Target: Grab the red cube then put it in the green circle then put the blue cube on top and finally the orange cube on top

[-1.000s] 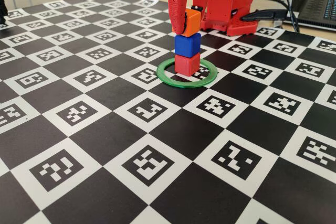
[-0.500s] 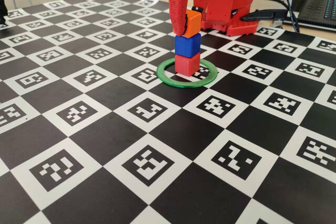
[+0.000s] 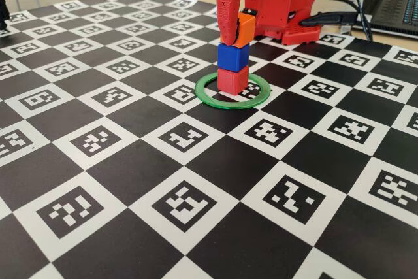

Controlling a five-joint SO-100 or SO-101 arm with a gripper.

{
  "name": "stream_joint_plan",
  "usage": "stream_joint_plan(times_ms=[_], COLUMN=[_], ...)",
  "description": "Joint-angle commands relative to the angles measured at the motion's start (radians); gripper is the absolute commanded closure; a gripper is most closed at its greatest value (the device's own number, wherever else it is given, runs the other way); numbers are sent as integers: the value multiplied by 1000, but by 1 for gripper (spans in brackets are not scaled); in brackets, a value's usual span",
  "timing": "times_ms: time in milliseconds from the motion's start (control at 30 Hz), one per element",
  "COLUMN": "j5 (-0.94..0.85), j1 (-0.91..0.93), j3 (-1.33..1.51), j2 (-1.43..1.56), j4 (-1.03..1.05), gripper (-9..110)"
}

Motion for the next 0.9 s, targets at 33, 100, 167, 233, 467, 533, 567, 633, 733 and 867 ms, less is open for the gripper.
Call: stream_joint_plan(times_ms=[33,100,167,233,467,533,567,633,733,867], j5=[-5,-6,-9,-12,0,8,9,8,6,-23], j1=[-3,0,0,-2,-8,-9,-9,-9,15,95], j3=[-6,-9,-12,-18,-115,-153,-167,-187,-198,-187], j2=[81,81,86,95,114,118,126,153,224,327], j4=[-14,-11,0,12,123,167,183,204,198,155], gripper=[75,73,71,68,62,61,60,60,60,67])
